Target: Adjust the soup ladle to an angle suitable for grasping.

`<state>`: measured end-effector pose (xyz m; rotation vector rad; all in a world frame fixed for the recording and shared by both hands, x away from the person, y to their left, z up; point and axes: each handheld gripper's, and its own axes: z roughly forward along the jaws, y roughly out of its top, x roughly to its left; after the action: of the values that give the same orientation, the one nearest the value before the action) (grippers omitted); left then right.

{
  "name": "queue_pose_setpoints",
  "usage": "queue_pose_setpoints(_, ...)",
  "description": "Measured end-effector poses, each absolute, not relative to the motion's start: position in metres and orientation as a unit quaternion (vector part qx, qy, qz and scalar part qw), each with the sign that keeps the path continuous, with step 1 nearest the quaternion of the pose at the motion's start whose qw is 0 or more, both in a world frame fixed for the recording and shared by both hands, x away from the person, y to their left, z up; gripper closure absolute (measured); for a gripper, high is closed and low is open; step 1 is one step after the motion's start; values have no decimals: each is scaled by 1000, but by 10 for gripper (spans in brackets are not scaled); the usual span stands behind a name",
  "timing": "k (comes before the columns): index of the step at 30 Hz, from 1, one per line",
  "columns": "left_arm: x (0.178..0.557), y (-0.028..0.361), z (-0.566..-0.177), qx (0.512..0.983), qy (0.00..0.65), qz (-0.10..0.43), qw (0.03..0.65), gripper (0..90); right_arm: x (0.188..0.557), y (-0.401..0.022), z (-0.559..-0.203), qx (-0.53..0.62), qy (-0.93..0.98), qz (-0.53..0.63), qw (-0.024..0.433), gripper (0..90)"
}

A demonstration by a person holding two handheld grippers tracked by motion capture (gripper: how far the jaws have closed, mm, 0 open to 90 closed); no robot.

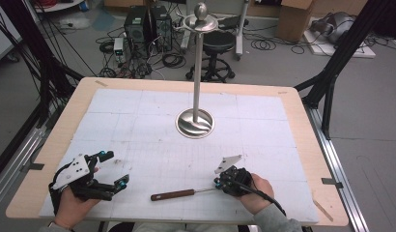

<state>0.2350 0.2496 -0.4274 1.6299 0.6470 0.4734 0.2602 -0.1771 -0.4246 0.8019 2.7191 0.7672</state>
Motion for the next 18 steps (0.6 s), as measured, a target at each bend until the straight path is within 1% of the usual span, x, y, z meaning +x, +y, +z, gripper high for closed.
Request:
queue_pose_setpoints(5,236,249,-427,708,280,205,616,17,262,-177,-424,271,919,268,101,897)
queue_pose_setpoints(9,236,249,-427,707,280,206,615,17,259,-174,-415,267,907,314,85,897)
queue_pose_setpoints(14,235,248,-427,708,280,207,615,17,250,-159,-407,212,899,380,60,898)
queue_pose_setpoints(18,234,249,-427,708,281,207,614,17,244,-142,-412,153,898,411,33,897)
